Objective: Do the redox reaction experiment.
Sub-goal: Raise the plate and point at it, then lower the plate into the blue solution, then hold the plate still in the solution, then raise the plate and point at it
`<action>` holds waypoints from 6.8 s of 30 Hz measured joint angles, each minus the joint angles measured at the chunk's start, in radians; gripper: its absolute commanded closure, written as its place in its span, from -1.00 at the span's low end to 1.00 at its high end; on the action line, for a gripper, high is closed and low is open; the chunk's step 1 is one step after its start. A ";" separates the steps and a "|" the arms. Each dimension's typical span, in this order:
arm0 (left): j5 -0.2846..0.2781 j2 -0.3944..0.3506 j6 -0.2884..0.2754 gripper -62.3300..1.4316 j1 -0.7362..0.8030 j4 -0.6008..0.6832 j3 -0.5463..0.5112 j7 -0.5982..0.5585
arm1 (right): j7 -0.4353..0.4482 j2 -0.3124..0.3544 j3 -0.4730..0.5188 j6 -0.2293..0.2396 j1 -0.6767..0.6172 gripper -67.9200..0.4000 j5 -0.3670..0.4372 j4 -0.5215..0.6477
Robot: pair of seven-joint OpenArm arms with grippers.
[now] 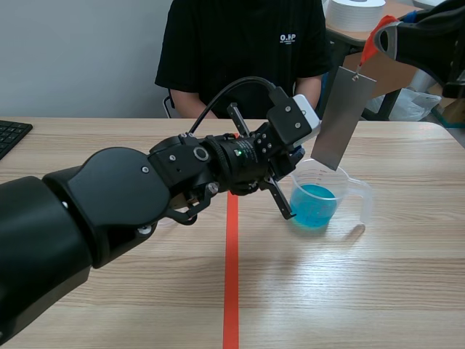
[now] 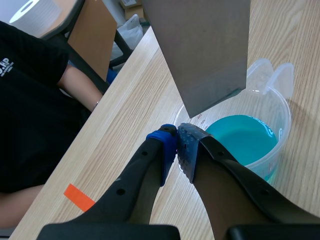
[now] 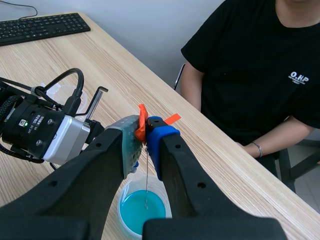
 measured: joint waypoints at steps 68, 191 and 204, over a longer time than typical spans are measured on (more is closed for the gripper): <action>-0.379 -0.628 0.218 0.81 1.511 0.720 -0.847 -0.060 | -0.004 0.000 0.000 0.000 0.000 0.94 -0.003 -0.007; -0.376 -0.471 0.218 0.81 1.593 0.718 -0.850 0.027 | 0.143 0.024 -0.130 0.000 0.053 0.94 -0.080 -0.141; -0.376 -0.471 0.218 0.81 1.593 0.718 -0.850 0.027 | 0.137 0.152 -0.129 0.000 0.053 0.94 0.068 -0.080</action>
